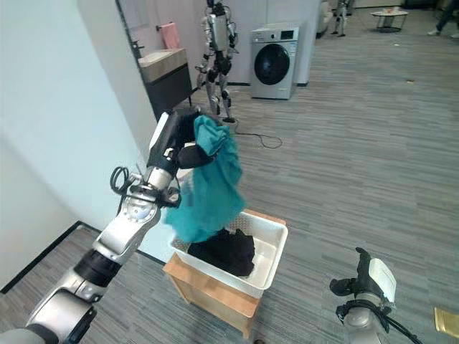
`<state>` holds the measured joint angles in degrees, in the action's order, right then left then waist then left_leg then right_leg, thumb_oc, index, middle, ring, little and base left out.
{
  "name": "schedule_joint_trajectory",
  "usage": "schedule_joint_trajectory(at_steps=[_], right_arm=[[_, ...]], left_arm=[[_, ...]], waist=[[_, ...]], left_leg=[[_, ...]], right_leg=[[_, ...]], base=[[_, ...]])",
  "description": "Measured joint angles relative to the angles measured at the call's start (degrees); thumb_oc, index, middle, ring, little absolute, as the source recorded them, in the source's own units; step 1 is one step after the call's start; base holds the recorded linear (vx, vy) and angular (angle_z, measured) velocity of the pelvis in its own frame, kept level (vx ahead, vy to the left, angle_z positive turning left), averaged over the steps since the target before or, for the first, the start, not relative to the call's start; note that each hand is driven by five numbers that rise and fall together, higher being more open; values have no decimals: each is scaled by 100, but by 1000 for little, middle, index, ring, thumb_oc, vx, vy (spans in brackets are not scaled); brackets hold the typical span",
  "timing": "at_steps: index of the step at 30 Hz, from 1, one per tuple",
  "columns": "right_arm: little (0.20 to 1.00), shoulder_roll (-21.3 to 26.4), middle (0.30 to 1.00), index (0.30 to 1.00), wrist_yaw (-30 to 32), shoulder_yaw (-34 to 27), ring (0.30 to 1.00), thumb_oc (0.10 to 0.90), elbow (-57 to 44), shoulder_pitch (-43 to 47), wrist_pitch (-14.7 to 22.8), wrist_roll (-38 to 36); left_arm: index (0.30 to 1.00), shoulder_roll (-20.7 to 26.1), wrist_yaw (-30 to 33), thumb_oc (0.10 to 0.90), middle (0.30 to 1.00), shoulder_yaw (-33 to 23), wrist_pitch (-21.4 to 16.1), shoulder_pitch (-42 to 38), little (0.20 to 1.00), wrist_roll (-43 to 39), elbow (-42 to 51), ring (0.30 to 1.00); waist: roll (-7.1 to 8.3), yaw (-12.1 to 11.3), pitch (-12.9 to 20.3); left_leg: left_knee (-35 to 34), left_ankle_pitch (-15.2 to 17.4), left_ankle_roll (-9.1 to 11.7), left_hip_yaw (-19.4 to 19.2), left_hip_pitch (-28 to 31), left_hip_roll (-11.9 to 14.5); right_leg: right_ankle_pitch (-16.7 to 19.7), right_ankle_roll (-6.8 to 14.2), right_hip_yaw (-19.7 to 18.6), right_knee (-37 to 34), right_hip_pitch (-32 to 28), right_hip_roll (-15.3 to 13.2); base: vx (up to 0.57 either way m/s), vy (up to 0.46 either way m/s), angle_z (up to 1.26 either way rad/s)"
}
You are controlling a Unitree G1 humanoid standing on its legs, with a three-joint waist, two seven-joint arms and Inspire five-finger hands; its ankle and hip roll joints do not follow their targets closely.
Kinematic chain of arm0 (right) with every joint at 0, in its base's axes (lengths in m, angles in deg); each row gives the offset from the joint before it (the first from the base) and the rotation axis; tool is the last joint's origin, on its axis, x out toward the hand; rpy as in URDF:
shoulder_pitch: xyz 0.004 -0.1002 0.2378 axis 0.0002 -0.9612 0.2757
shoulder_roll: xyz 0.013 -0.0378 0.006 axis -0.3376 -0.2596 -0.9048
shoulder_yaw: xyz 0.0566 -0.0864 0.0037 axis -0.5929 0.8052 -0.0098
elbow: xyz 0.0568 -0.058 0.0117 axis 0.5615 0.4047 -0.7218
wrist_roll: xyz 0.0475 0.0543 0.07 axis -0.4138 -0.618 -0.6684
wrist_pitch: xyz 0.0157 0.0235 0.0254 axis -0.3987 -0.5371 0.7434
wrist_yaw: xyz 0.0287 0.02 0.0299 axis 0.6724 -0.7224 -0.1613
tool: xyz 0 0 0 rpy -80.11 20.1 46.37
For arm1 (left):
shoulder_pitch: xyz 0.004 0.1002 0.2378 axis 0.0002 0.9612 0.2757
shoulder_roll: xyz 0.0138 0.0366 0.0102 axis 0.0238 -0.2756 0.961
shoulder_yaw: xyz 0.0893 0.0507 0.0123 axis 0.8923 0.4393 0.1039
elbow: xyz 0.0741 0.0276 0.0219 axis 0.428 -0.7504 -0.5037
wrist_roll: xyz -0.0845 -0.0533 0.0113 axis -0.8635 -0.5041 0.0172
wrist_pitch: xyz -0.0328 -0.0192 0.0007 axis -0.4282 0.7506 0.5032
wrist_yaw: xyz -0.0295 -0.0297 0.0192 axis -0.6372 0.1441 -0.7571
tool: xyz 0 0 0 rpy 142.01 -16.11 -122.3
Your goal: Pick up bed clothes into laundry basket.
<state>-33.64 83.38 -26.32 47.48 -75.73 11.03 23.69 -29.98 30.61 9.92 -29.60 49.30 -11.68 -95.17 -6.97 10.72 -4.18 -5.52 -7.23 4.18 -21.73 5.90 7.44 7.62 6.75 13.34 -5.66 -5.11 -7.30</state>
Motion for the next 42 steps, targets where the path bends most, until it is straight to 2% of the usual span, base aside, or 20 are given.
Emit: schedule_joint_trajectory(at_steps=[5,7,12,17,24,29,30,31,32,35,42], right_arm=[[900,7,900,900,81,-37,900,800,-133,-66,100,-126],[900,8,900,900,83,-39,900,800,-419,-100,197,-178],[900,15,900,900,100,-312,900,800,-686,-364,320,-285],[900,8,900,900,97,-410,900,800,-700,-497,320,-390],[900,112,900,900,70,-555,900,800,-637,-476,326,-852],[900,110,900,900,42,-592,900,800,-638,-470,322,-981],[900,110,900,900,35,-596,900,800,-637,-467,322,-1033],[900,110,900,900,26,-594,900,800,-635,-467,321,-1071],[900,110,900,900,20,-597,900,800,-635,-460,321,-1095],[900,111,900,900,-63,-597,900,800,-636,-424,322,-1203],[900,157,900,900,-186,-641,900,800,-637,-338,324,-1320]], left_arm=[[300,59,292,400,300,186,134,-544,300,526,-1165,300],[300,281,459,400,300,176,358,-626,300,810,-1531,300],[300,558,495,400,300,171,516,-629,300,1370,-1899,300],[300,603,497,400,300,146,697,-631,300,1461,-2046,300],[300,351,471,400,300,131,724,-583,300,1481,-2274,300],[300,-74,399,400,300,91,727,-195,300,1515,-2282,300],[375,-134,340,450,375,93,729,-99,375,1521,-2318,375],[542,-179,302,562,542,108,721,-69,542,1524,-2427,542],[900,-283,302,800,900,97,712,-43,900,1621,-2687,900],[900,-501,160,800,900,96,899,-3,900,1625,-3411,900],[900,-431,79,800,900,68,962,133,900,1614,-3494,900]], waist=[[-9,134,4],[-21,255,-6],[19,295,-40],[100,360,-140],[229,441,-256],[214,431,-311],[212,431,-326],[219,415,-334],[199,422,-323],[204,438,-330],[236,423,-351]], left_leg=[[1,-37,56,-122,-23,48],[0,-35,53,-245,-47,52],[0,-14,72,-394,-80,53],[0,4,76,-441,-132,38],[0,55,77,-456,-134,19],[0,84,69,-533,-185,-15],[0,89,65,-554,-208,-21],[0,93,67,-572,-230,-24],[0,98,63,-585,-243,-27],[0,108,63,-586,-242,-27],[0,94,35,-579,-194,-50]], right_leg=[[13,13,-41,0,103,31],[57,21,-124,0,205,31],[74,43,-238,0,321,30],[85,52,-257,1,397,18],[84,53,-271,1,421,6],[83,57,-318,2,506,-19],[86,55,-339,2,545,-25],[88,54,-351,4,570,-27],[90,58,-368,2,592,-31],[89,58,-375,1,597,-30],[89,59,-350,2,535,-54]], base=[[9,-14,-8],[13,-6,-24],[9,7,-16],[-1,7,-3],[8,15,-2],[-11,25,-5],[-25,18,-8],[-23,16,-9],[-2,5,-6],[0,0,-1],[-4,-1,2]])
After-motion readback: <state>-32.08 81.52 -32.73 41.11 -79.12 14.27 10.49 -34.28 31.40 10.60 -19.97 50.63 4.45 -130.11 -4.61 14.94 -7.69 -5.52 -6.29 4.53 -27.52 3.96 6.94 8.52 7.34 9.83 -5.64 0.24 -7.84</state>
